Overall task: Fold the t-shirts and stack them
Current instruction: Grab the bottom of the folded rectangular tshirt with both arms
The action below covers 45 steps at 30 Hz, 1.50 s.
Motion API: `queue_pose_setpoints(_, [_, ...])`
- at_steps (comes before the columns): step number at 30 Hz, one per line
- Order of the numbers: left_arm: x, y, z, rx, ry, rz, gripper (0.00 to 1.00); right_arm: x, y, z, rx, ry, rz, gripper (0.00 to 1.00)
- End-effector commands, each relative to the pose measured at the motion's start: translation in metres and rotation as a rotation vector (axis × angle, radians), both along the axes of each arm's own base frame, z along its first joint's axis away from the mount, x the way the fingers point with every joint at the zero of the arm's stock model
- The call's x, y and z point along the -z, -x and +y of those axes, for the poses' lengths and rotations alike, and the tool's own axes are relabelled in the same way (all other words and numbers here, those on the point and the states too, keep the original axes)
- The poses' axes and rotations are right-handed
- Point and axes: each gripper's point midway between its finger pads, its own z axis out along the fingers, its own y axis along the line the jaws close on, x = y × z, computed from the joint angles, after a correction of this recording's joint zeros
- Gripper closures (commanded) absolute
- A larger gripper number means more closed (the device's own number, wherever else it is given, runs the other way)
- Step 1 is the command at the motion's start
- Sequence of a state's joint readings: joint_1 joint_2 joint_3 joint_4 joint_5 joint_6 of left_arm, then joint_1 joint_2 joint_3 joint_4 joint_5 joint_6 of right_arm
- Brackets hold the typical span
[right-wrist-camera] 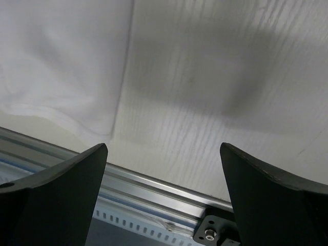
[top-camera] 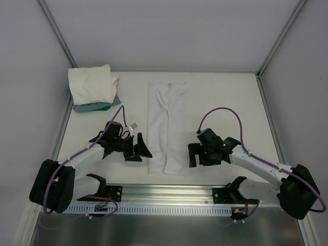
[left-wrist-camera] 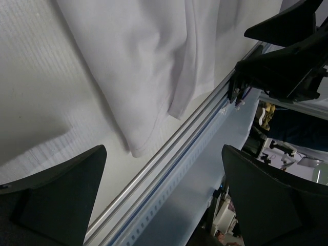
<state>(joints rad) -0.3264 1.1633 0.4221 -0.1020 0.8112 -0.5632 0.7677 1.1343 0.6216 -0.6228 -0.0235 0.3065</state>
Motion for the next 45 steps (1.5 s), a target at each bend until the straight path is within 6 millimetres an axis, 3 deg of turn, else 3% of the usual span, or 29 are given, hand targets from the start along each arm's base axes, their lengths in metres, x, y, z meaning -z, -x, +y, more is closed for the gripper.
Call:
queue_pose_setpoints(1, [-0.022,-0.013,-0.011,0.024,0.077,-0.064,0.01,-0.043,-0.026,0.032,0.029,-0.214,-0.152,0.02])
queue_pose_setpoints(2, [-0.024,-0.015,-0.011,0.018,0.076,-0.076,0.01,-0.058,-0.032,0.034,0.043,-0.254,-0.194,0.01])
queue_pose_setpoints(3, [-0.026,-0.016,-0.011,0.015,0.077,-0.082,0.01,-0.089,-0.04,0.034,0.062,-0.321,-0.27,0.0])
queue_pose_setpoints(6, [-0.032,-0.022,-0.012,0.005,0.083,-0.111,0.01,-0.132,-0.059,0.02,0.167,-0.464,-0.354,0.01])
queue_pose_setpoints(8, [-0.036,-0.025,-0.013,0.005,0.091,-0.122,0.01,-0.145,-0.075,-0.009,0.352,-0.548,-0.407,0.01])
queue_pose_setpoints(9, [-0.037,-0.025,-0.014,0.007,0.095,-0.12,0.01,-0.139,-0.072,-0.017,0.4,-0.561,-0.363,0.01])
queue_pose_setpoints(10, [-0.041,-0.03,-0.016,0.008,0.107,-0.15,0.01,-0.124,-0.077,-0.043,0.514,-0.509,-0.339,0.01])
queue_pose_setpoints(12, [-0.043,-0.031,-0.017,0.011,0.115,-0.157,0.01,-0.092,-0.063,-0.068,0.599,-0.39,-0.239,0.01])
queue_pose_setpoints(14, [-0.043,-0.032,-0.018,0.016,0.127,-0.164,0.01,-0.068,-0.054,-0.077,0.596,-0.316,-0.184,0.01])
queue_pose_setpoints(17, [-0.044,-0.03,-0.02,0.027,0.151,-0.168,0.01,-0.065,-0.061,-0.067,0.617,-0.414,-0.194,0.0])
queue_pose_setpoints(23, [-0.051,-0.029,-0.022,0.046,0.184,-0.187,0.01,-0.114,-0.076,-0.023,0.509,-0.822,-0.248,0.01])
queue_pose_setpoints(26, [-0.055,-0.028,-0.024,0.058,0.207,-0.196,0.01,-0.122,-0.08,-0.013,0.455,-0.91,-0.24,0.0])
queue_pose_setpoints(29, [-0.054,-0.025,-0.027,0.08,0.242,-0.182,0.01,-0.104,-0.072,-0.003,0.458,-0.977,-0.137,0.0])
queue_pose_setpoints(34, [-0.041,-0.02,-0.029,0.087,0.268,-0.115,0.01,-0.052,-0.045,-0.01,0.493,-0.844,-0.007,0.01])
queue_pose_setpoints(41, [-0.014,-0.007,-0.026,0.038,0.27,0.005,0.01,-0.025,-0.03,-0.015,0.52,-0.765,0.064,0.01])
queue_pose_setpoints(45, [0.007,0.002,-0.015,0.009,0.142,0.071,0.01,-0.014,-0.025,-0.012,0.51,-0.728,0.106,0.0])
